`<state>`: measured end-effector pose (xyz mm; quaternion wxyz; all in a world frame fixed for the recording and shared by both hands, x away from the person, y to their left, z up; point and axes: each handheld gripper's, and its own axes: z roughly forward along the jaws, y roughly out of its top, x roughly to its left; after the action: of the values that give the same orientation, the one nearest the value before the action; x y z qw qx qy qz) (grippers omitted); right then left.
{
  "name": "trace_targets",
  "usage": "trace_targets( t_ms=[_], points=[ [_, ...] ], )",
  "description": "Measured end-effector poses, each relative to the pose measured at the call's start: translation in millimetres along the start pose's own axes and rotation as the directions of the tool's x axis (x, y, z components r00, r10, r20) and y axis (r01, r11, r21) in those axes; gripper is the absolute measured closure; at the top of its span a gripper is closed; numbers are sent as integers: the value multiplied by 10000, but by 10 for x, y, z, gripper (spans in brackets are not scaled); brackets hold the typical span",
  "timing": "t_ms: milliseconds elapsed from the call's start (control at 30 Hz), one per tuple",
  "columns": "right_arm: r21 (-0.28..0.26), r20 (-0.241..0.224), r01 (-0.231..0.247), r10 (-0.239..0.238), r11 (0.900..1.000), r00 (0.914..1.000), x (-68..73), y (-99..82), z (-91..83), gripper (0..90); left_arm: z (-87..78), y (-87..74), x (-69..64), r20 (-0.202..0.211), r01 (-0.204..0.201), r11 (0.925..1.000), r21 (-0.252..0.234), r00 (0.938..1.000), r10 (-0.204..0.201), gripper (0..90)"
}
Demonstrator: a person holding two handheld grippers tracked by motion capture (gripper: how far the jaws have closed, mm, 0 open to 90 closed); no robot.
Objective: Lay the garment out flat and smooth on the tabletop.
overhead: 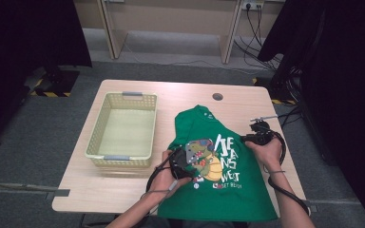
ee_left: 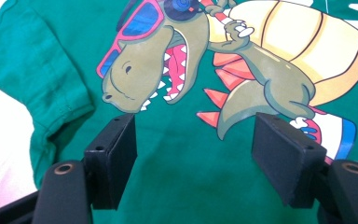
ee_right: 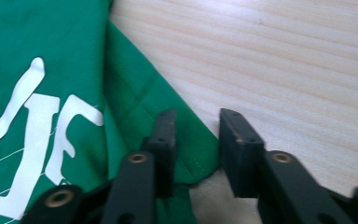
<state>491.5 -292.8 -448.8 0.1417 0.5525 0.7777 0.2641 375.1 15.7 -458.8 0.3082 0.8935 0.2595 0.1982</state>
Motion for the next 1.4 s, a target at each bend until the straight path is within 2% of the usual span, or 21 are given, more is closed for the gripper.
trace_targets(
  t_ms=[133, 233, 433, 733, 967, 1133, 1267, 1300, 1367, 1400],
  points=[
    [-26, -168, -55, 54, 10000, 9998, 13, -6, 1, 792, 12, -14, -3, 21, 22, 10000, 6, 10000, -22, 304],
    [-48, -244, 16, -17, 10000, 9997, 25, -1, 3, 831, 11, -20, 3, 59, 46, 10000, 0, 10000, -46, 306],
    [-428, -136, -154, 149, 9990, 9998, 21, 32, -56, 840, 9, -28, 3, 79, 54, 10000, -46, 10000, -54, 318],
    [-1083, 427, -506, 555, 9928, 9975, -113, 134, -254, 841, 2, -52, 13, 124, 176, 9998, -118, 9998, -175, 331],
    [-1420, 751, -796, 909, 9867, 9930, -195, 122, -358, 841, -16, -68, 12, 110, 187, 9998, -97, 9998, -186, 343],
    [-1367, 959, -952, 1088, 9860, 9894, -230, 56, -386, 840, -24, -83, 19, 89, 239, 9997, -107, 9997, -238, 343],
    [-1190, 1224, -910, 1055, 9887, 9869, -228, 13, -393, 838, -26, -87, 24, 97, 248, 9996, -104, 9996, -247, 343],
    [-1048, 1410, -869, 1013, 9907, 9848, -223, -16, -396, 837, -26, -88, 24, 96, 263, 9996, -104, 9996, -262, 343],
    [-957, 1473, -880, 1015, 9915, 9839, -221, -24, -394, 836, -27, -88, 24, 88, 249, 9996, -104, 9997, -248, 343],
    [-667, 1581, -809, 906, 9945, 9833, -224, -42, -381, 831, -27, -90, 23, 76, 259, 9996, -115, 9996, -258, 344]
  ],
)
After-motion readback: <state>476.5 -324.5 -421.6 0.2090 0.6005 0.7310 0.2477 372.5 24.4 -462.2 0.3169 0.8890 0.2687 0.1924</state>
